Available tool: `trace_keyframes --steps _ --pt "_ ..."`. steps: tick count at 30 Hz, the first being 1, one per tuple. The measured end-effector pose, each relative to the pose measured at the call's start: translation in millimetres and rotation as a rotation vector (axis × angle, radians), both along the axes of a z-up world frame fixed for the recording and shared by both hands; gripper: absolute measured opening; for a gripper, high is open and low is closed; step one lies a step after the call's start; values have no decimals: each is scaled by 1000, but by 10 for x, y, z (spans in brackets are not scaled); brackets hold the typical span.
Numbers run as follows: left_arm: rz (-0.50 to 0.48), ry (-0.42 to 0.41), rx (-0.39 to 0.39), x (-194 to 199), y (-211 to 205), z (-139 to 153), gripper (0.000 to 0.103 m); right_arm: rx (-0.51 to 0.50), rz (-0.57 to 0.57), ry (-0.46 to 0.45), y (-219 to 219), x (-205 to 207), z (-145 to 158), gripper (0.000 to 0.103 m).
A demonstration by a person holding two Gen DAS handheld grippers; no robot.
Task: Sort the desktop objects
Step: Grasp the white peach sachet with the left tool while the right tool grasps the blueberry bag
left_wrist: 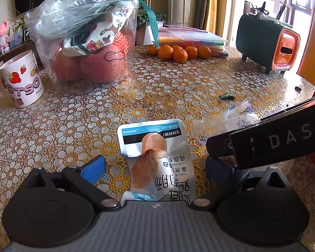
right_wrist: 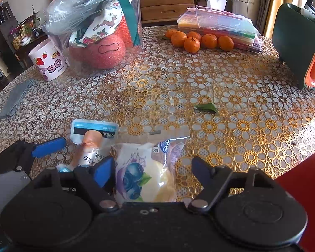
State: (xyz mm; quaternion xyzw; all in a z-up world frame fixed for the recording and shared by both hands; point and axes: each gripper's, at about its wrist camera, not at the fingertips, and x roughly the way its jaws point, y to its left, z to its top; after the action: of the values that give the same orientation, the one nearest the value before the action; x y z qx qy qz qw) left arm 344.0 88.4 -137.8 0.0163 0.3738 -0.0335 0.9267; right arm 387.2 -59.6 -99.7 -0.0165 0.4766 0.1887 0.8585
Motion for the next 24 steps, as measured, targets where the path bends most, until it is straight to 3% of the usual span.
trace_keyframes --steps 4,13,24 --pt "-8 -9 4 6 -9 3 99 25 0 5 -21 10 7 64" --pt "-41 -32 8 -10 -67 64 66 52 -28 0 -142 -19 52 55" --pt "-10 -31 -7 -49 -60 127 60 100 -20 -5 -265 -234 233 49"
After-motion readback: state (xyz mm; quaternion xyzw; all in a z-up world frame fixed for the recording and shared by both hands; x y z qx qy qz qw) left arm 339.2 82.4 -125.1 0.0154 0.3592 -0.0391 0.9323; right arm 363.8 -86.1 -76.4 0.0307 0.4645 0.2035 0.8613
